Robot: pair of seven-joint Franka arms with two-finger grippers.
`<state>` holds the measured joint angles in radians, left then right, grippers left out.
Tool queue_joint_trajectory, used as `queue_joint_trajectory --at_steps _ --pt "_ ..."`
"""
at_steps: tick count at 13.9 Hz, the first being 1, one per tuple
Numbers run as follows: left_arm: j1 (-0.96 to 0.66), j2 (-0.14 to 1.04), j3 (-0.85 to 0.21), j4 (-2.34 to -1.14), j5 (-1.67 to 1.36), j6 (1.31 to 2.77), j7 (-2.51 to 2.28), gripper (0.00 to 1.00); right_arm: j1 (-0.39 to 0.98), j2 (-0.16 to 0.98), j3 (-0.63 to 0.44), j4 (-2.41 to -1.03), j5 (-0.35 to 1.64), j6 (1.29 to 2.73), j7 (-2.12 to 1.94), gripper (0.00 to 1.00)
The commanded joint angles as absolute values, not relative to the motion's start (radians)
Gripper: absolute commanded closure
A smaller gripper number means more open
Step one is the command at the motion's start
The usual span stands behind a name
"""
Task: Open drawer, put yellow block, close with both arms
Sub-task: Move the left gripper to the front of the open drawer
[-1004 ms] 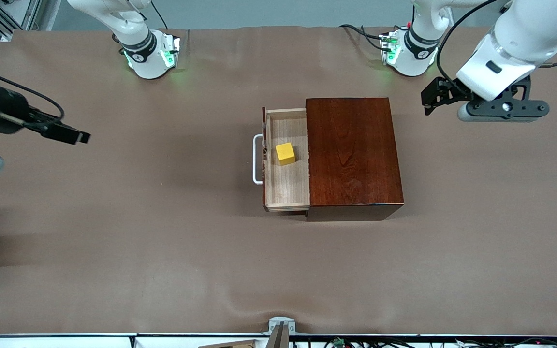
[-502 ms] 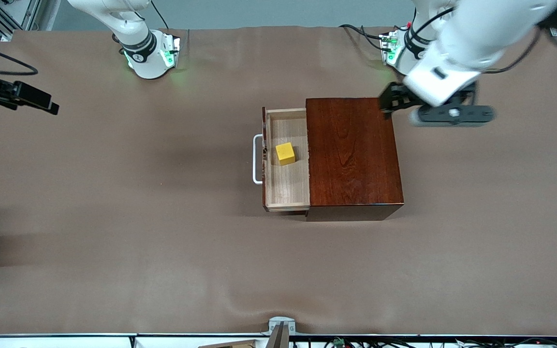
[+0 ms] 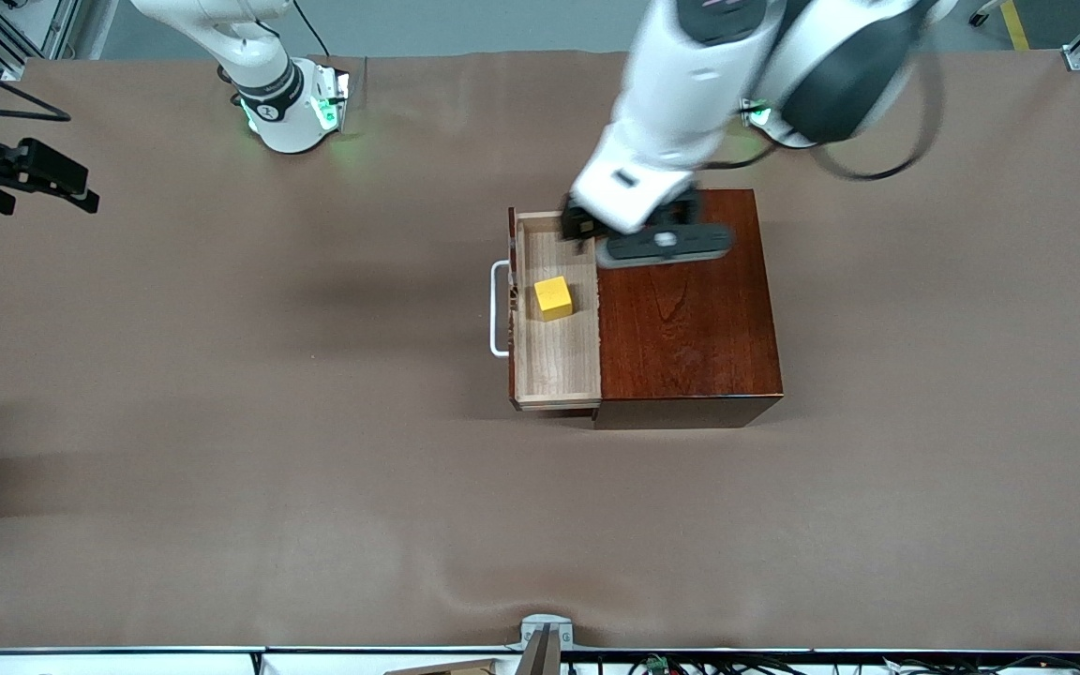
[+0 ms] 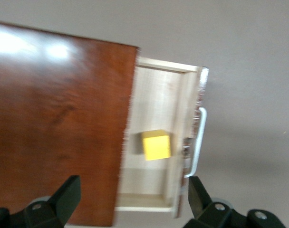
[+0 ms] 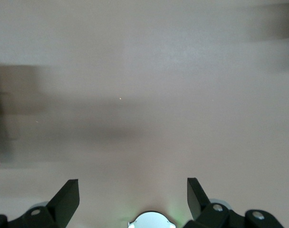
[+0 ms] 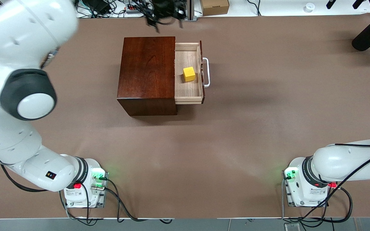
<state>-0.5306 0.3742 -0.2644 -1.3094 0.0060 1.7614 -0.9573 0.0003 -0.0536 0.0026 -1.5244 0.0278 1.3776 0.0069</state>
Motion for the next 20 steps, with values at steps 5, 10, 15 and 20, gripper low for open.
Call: queue_joint_trajectory --at_steps 5,10,15,20 --pt "-0.863 0.618 -0.034 -1.154 0.064 1.909 -1.297 0.00 -0.017 -0.078 0.026 -1.528 -0.051 1.394 -0.069 0.00" --pt "-0.969 0.709 0.034 -1.152 0.064 2.104 -1.541 0.00 -0.006 -0.075 0.026 -1.522 -0.046 1.405 -0.064 0.00" --pt "-1.020 0.779 0.073 -1.143 0.064 2.244 -1.760 0.00 -0.014 -0.075 0.028 -1.523 -0.041 1.402 -0.061 0.00" --pt "-1.060 0.841 0.110 -1.146 0.064 2.333 -1.995 0.00 -0.017 -0.074 0.026 -1.526 -0.015 1.405 -0.061 0.00"
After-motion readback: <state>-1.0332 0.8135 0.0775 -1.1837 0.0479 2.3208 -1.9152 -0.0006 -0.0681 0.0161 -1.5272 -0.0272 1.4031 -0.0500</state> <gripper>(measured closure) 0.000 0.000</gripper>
